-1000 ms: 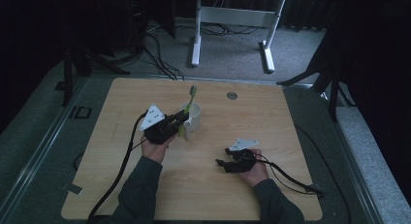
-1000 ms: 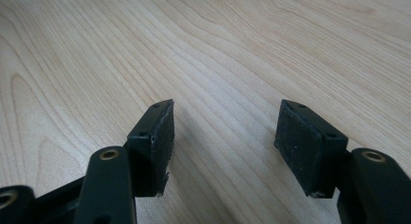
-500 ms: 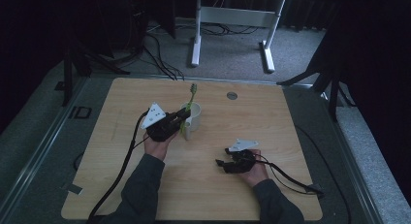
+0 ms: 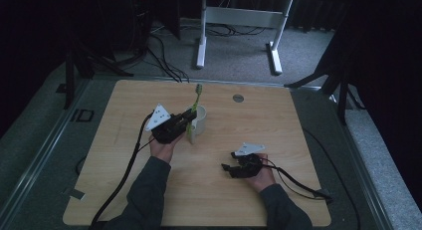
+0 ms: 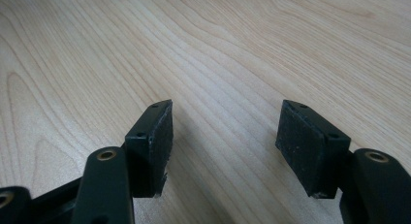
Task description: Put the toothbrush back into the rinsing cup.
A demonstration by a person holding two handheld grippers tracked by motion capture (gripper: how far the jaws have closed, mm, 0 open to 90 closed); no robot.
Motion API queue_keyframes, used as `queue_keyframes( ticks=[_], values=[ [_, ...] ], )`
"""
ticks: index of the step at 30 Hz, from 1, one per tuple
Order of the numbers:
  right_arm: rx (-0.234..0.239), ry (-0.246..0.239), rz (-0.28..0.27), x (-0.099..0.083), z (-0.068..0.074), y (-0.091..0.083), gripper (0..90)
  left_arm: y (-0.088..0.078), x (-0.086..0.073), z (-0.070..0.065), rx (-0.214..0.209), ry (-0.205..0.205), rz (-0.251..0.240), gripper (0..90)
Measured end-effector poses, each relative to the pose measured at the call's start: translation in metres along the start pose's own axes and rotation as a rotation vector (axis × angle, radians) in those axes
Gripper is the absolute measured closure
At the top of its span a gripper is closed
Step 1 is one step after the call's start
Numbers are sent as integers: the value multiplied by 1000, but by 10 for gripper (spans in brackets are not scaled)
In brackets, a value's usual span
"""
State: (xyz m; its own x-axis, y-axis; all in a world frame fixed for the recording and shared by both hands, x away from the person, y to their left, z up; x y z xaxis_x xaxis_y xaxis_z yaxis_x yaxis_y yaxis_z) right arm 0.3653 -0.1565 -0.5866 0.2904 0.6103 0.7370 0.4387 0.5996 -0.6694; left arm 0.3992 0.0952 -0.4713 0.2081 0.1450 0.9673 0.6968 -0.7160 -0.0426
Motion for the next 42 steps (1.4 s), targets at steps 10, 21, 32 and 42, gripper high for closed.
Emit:
queue_keyframes(
  ticks=[10, 21, 32, 42],
  values=[
    [1, 1, 1, 0, 0, 0, 374, 7, 4, 1, -5, -2, 1, 833],
    [1, 1, 1, 0, 0, 0, 374, 16, 1, 9, 3, -32, -25, 832],
    [1, 0, 2, 0, 1, 0, 374, 25, -7, 16, 20, -14, -35, 831],
    [-1, -5, 4, 0, 1, -1, 375, 29, -16, 20, 23, -12, -13, 825]
  ],
)
Point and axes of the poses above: each handheld gripper's, and its own axes: y roughly forward along the jaws, x roughly out of its top, z roughly to its left, the point moved 4 cm from there along y, roughly forward along the jaws, and after that the axes turned 8 degrees about -y, right-handed, at the moved point
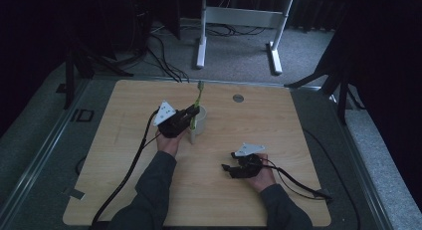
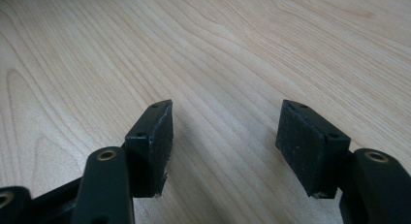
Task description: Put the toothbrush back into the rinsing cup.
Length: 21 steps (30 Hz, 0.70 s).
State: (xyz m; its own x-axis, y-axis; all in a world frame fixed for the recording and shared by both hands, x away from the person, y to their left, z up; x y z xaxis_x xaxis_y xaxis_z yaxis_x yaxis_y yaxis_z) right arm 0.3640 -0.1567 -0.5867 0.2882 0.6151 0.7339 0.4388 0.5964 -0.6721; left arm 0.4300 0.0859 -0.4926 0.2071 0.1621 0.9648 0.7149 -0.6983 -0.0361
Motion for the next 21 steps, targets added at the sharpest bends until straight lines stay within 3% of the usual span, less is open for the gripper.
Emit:
queue_keyframes(
  ticks=[6, 7, 9, 11, 12, 13, 14, 21],
  values=[
    [0, 0, 0, 0, 0, 0, 375, 0, -5, -1, 0, 12, 33, 822],
    [0, -1, 0, 0, 0, 0, 375, 0, -7, -2, 6, 26, 57, 822],
    [0, -3, 0, 0, 0, 0, 375, -1, -9, -2, 20, 39, 80, 770],
    [1, -3, 1, 0, 0, 0, 375, -3, -13, -1, 52, 48, 129, 647],
    [1, -3, 1, 0, 0, 0, 375, -3, -13, -1, 52, 48, 129, 588],
    [0, -3, 0, 0, 0, 0, 375, -6, -16, 1, 65, 36, 157, 497],
    [0, -4, 1, 0, 0, 0, 375, -10, -19, 2, 67, 31, 172, 463],
    [-1, -8, -1, 0, 0, 0, 375, -19, -28, 2, 69, 37, 198, 380]
  ],
)
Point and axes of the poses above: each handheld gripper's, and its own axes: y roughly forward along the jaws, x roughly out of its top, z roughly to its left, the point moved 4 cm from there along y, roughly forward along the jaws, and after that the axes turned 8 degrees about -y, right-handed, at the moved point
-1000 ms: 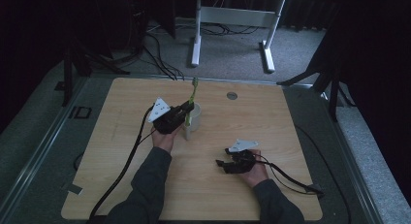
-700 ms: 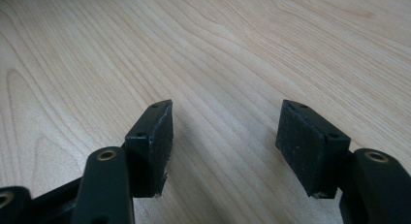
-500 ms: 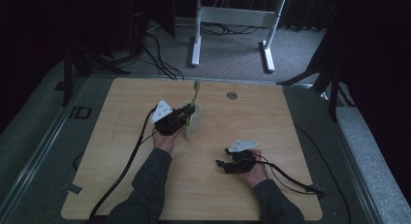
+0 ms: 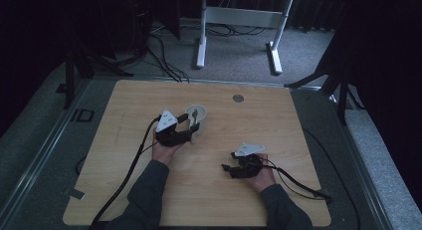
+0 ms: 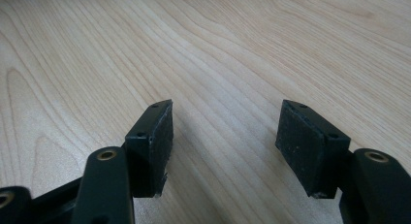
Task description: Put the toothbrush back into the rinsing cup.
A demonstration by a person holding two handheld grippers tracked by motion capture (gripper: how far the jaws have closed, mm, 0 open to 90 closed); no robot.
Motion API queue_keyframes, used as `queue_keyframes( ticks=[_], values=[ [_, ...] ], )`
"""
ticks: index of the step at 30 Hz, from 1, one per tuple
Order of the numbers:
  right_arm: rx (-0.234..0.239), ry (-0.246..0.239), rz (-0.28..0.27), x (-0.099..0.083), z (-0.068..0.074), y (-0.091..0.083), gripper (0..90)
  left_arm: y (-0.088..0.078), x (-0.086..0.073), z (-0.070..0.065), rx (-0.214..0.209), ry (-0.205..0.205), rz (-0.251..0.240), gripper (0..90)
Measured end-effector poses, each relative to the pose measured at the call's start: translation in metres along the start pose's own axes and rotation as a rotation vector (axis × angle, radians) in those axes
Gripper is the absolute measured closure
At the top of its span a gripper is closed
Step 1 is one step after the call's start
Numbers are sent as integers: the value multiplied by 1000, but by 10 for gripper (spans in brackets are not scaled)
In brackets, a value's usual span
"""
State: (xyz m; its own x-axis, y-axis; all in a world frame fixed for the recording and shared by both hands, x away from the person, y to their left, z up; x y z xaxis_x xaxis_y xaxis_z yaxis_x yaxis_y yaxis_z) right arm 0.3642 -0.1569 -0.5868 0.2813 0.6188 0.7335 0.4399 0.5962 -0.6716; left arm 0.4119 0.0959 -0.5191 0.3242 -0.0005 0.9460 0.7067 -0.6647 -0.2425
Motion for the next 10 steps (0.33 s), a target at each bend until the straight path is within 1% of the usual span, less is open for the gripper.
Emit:
queue_keyframes(
  ticks=[4, 5, 8, 10],
  values=[
    [0, -1, 0, 0, 0, 0, 375, -3, -3, 1, -6, -10, 4, 370],
    [0, 0, 0, 0, 0, 0, 375, -5, -4, 2, -4, -24, 5, 367],
    [1, 0, 0, 0, 0, 0, 374, -7, -4, 2, -5, -30, 4, 365],
    [2, 1, 0, 0, 0, 0, 374, -10, -5, 1, -7, -48, 2, 362]
  ],
)
Point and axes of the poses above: each handheld gripper's, and its own axes: y roughly forward along the jaws, x roughly out of its top, z roughly to its left, the point moved 4 cm from there along y, roughly forward along the jaws, and after that the axes turned 8 degrees about -y, right-handed, at the moved point
